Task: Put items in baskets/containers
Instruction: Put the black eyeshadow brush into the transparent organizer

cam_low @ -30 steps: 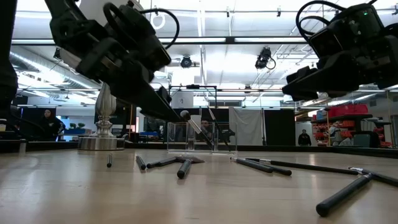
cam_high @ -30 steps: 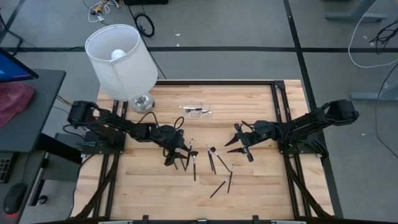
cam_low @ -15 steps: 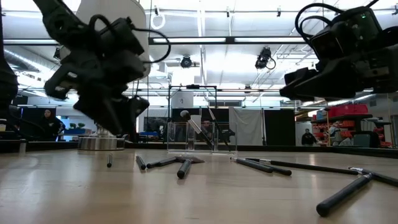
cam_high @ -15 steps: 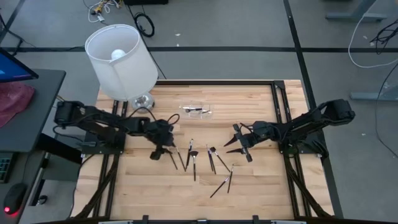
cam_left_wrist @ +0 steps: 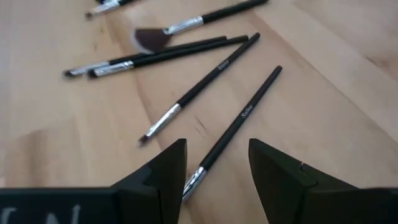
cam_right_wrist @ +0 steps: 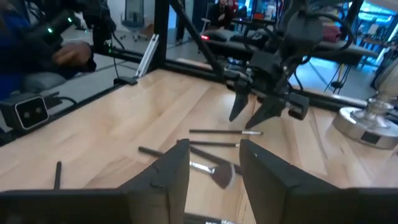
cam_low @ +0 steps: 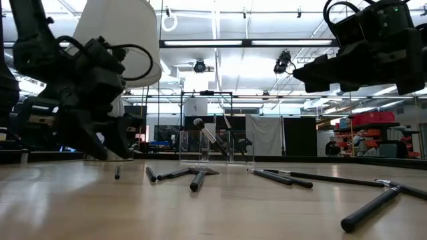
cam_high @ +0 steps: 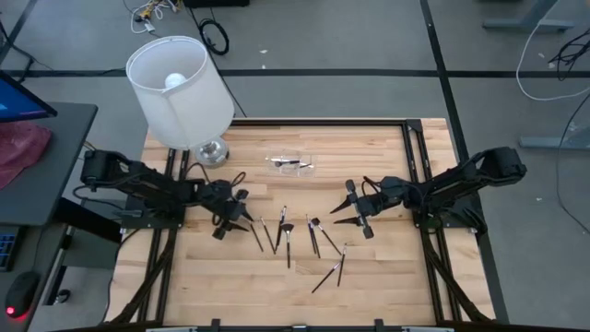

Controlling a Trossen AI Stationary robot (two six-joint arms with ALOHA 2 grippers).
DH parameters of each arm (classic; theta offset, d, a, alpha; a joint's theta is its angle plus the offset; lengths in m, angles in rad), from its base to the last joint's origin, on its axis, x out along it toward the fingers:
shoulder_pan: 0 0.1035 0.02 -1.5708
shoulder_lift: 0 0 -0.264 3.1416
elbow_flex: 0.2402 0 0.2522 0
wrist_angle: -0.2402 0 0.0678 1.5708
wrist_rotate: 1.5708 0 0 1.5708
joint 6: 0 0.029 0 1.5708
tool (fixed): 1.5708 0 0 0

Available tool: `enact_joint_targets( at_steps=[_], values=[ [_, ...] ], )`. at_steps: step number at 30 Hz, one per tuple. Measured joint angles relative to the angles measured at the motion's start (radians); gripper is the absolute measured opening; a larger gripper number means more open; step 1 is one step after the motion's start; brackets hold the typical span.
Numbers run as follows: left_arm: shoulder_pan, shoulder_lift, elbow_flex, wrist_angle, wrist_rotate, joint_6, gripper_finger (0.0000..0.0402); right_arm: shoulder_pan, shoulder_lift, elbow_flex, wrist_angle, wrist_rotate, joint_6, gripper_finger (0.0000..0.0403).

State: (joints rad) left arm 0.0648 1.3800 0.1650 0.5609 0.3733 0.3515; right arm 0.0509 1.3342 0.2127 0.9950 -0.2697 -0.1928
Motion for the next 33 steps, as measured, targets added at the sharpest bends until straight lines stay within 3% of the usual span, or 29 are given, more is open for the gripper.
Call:
enact_joint_targets(
  at_steps=[8,13,22,33],
  values=[
    [0.046,0.000,-0.040,0.102,0.003,0.012,0.0176,-0.006,0.000,0.000,0.034,0.000,-0.022,0.0146],
    [0.056,0.000,-0.031,0.101,0.093,0.011,0.0176,-0.025,0.000,0.000,0.036,0.000,-0.037,0.0146],
    [0.057,0.034,-0.032,0.137,0.073,0.011,0.0176,-0.051,0.000,0.000,0.037,0.000,-0.033,0.0146],
    [0.056,0.236,-0.031,0.293,0.049,-0.028,0.0176,-0.051,0.000,0.000,0.037,0.000,-0.029,0.0146]
  ],
)
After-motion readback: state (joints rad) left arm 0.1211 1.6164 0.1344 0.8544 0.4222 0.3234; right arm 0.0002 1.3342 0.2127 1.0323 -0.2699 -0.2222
